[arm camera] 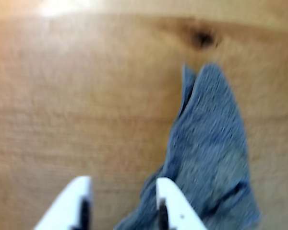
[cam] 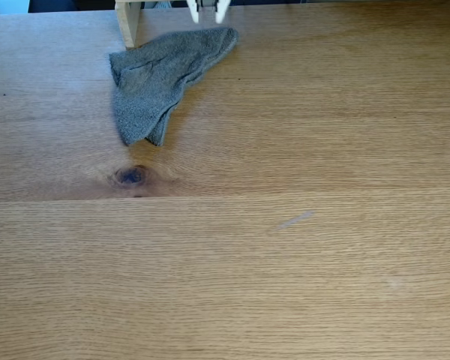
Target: Clean the area in front of the robot
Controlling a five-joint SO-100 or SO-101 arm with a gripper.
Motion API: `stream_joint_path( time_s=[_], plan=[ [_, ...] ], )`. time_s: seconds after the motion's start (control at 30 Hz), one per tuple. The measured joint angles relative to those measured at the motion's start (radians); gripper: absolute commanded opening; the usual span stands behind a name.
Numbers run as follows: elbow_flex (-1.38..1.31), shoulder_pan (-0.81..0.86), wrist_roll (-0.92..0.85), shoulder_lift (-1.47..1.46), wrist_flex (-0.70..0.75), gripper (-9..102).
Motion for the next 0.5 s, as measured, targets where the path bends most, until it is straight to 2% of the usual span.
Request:
stream_joint_path(
  time_s=[0.13,0.23,0.5],
  plan=[
    [-0.083,-0.086,0.051,-0.066,-0.014,28],
    [-0.201,-0.098,0.094,-0.264,-0.072,36],
    [-0.528,0.081,0.13,-0.733,-0.163,49]
  ],
)
